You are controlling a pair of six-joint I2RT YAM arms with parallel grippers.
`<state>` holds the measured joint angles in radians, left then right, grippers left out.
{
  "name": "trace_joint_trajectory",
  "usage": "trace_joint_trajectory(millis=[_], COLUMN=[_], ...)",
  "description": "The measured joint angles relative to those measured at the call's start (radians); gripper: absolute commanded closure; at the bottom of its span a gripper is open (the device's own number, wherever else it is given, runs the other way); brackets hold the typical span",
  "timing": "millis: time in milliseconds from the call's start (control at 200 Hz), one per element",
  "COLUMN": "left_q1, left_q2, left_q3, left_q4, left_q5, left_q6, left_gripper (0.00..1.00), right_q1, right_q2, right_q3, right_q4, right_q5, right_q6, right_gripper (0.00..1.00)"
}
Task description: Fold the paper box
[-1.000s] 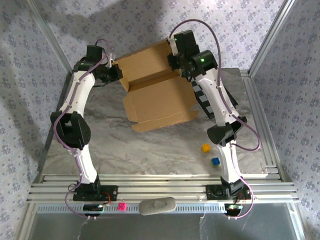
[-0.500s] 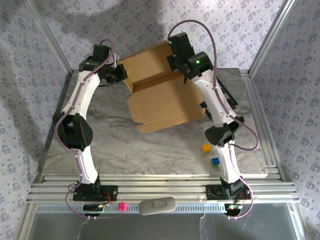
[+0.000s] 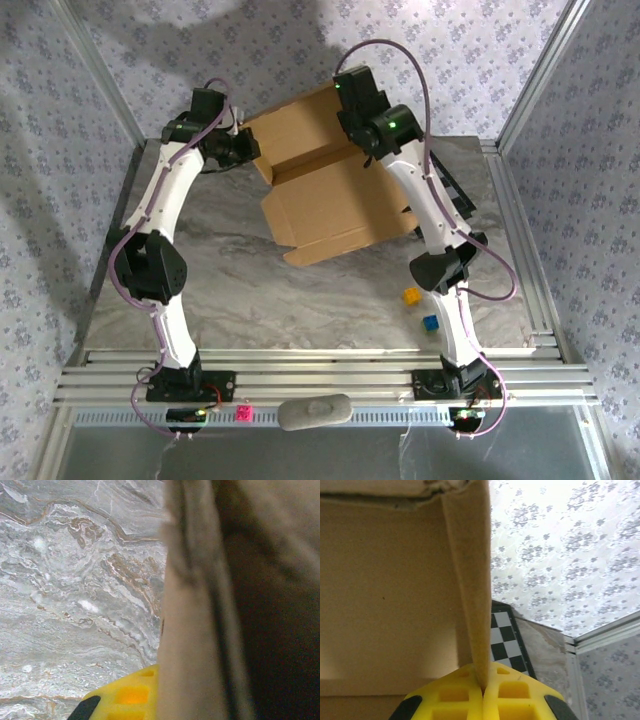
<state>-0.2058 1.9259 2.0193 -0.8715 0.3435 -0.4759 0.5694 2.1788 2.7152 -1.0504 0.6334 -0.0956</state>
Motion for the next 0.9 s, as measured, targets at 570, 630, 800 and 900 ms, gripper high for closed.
trace_joint_trajectory(millis=[570,630,800,900], left_q1=[-0.005,-0.003,0.002,0.002], left_q2=[0.0,0.0,0.0,0.001], left_q3=[0.021,0.022,0.031,0.047], left_q4=[-0.019,-0.021,-0.028,-0.037], left_q5=[-0.019,-0.02,-0.024,-0.024], left_q6=[-0.039,-0.042,-0.048,-0.05], left_gripper=[1.0,1.0,1.0,1.0], right_q1=[0.039,0.029,-0.001,-0.025], right_q2=[-0.008,-0.018,-0.088,-0.154], right_q3=[-0.029,-0.029,-0.029,-0.032], right_q4=[0.029,0.017,0.003,0.006], right_q5=[0.1,0.046,-0.118,-0.204], right_q6=[-0.001,0.008,0.037,0.064], right_gripper=[0.4,0.33,0.28,0.28])
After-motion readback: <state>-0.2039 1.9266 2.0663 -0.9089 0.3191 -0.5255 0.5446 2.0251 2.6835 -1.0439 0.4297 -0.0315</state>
